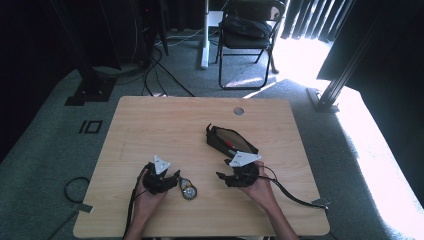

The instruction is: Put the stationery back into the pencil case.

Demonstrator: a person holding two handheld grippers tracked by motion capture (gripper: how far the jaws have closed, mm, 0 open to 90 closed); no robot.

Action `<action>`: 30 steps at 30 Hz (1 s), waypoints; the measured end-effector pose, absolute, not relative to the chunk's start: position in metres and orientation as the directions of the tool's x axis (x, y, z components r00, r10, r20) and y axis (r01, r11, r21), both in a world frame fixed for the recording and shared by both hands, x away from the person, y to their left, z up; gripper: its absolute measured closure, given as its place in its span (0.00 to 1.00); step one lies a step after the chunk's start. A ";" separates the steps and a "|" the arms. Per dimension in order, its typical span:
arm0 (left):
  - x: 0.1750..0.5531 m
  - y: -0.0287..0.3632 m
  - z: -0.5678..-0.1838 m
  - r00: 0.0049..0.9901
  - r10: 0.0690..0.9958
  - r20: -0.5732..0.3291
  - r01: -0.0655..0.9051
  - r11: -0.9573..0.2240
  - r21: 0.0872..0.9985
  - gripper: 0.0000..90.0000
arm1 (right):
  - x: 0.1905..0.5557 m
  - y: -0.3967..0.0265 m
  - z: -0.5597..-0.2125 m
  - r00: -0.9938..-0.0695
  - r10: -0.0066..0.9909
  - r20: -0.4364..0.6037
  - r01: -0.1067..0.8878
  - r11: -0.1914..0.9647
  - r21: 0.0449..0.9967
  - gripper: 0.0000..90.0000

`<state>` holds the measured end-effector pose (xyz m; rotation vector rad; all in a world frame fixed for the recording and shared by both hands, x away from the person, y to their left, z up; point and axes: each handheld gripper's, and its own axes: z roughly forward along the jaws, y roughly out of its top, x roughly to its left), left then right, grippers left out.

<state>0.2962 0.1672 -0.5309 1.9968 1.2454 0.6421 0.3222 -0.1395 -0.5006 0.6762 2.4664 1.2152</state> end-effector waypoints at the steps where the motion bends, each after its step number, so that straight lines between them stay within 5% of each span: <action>1: 0.293 0.170 -0.531 0.412 0.910 0.049 0.568 -0.299 0.767 0.46 | 0.320 -0.137 -0.502 -0.843 0.534 -0.061 0.276 0.527 0.803 0.45; 21: 0.248 0.161 -0.551 0.497 0.867 0.030 0.594 -0.366 0.717 0.42 | 0.306 -0.126 -0.516 -0.858 0.514 -0.006 0.304 0.517 0.800 0.42; 30: 0.248 0.144 -0.551 0.538 0.842 0.044 0.571 -0.403 0.715 0.42 | 0.303 -0.121 -0.522 -0.864 0.503 0.032 0.325 0.508 0.798 0.34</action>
